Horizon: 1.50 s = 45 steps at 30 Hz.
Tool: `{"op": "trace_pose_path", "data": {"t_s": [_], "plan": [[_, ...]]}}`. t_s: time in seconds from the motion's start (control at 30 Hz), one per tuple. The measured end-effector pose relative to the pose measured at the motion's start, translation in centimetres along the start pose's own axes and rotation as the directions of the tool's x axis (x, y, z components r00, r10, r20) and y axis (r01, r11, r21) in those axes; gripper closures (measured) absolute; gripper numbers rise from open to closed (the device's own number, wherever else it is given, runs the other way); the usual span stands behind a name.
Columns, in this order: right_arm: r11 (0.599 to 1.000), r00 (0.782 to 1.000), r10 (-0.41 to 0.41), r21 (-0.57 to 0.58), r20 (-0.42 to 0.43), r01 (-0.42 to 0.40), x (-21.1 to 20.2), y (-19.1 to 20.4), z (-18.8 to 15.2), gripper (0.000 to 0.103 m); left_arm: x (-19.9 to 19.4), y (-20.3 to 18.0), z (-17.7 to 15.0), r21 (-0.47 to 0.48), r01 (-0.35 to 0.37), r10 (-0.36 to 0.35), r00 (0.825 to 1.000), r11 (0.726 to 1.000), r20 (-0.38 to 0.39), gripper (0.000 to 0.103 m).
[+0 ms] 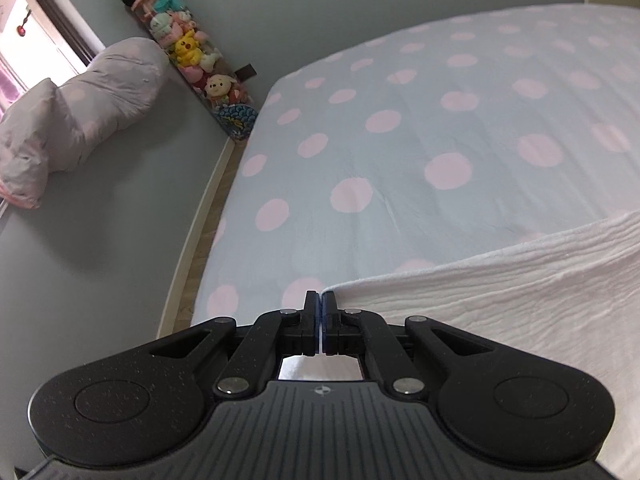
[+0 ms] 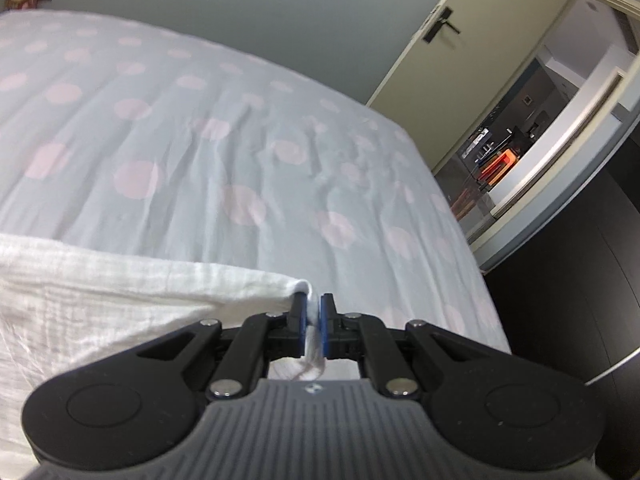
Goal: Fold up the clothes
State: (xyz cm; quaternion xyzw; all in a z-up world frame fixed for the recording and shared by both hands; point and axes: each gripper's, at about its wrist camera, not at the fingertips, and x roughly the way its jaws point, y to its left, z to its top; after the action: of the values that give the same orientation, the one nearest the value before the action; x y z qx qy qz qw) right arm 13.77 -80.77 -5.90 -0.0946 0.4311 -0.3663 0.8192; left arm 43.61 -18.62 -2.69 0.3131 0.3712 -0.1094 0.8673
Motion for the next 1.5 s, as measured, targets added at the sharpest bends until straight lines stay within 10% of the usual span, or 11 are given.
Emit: {"op": "trace_pose_path", "data": {"t_s": [0.5, 0.63, 0.7, 1.03, 1.5], "plan": [[0.999, 0.985, 0.034, -0.018, -0.172, -0.038, 13.6, 6.7, 1.1, 0.094, 12.6, -6.1, -0.2, 0.089, 0.000, 0.011, 0.993, 0.996, -0.117, 0.100], [0.998, 0.982, 0.059, -0.006, -0.177, -0.061, 13.2, 6.2, 1.0, 0.074, 11.6, -5.5, -0.4, 0.037, 0.015, -0.011, 0.995, 0.999, -0.095, 0.091], [0.998, 0.983, 0.067, 0.019, -0.171, -0.064, 12.4, 5.4, 1.0, 0.061, 10.2, -4.9, -0.4, 0.021, 0.028, -0.026, 0.997, 0.999, -0.076, 0.084], [0.986, 0.984, 0.137, 0.106, -0.114, -0.125, 3.7, 1.4, -1.2, 0.061, -1.0, -2.4, -4.1, 0.010, 0.147, -0.147, 0.989, 0.989, -0.008, 0.071], [0.926, 0.943, 0.321, 0.237, -0.089, -0.293, -11.3, -2.7, -13.4, 0.054, -11.7, -5.4, -20.3, 0.006, 0.394, -0.389, 0.909, 0.919, -0.152, 0.059]]}}
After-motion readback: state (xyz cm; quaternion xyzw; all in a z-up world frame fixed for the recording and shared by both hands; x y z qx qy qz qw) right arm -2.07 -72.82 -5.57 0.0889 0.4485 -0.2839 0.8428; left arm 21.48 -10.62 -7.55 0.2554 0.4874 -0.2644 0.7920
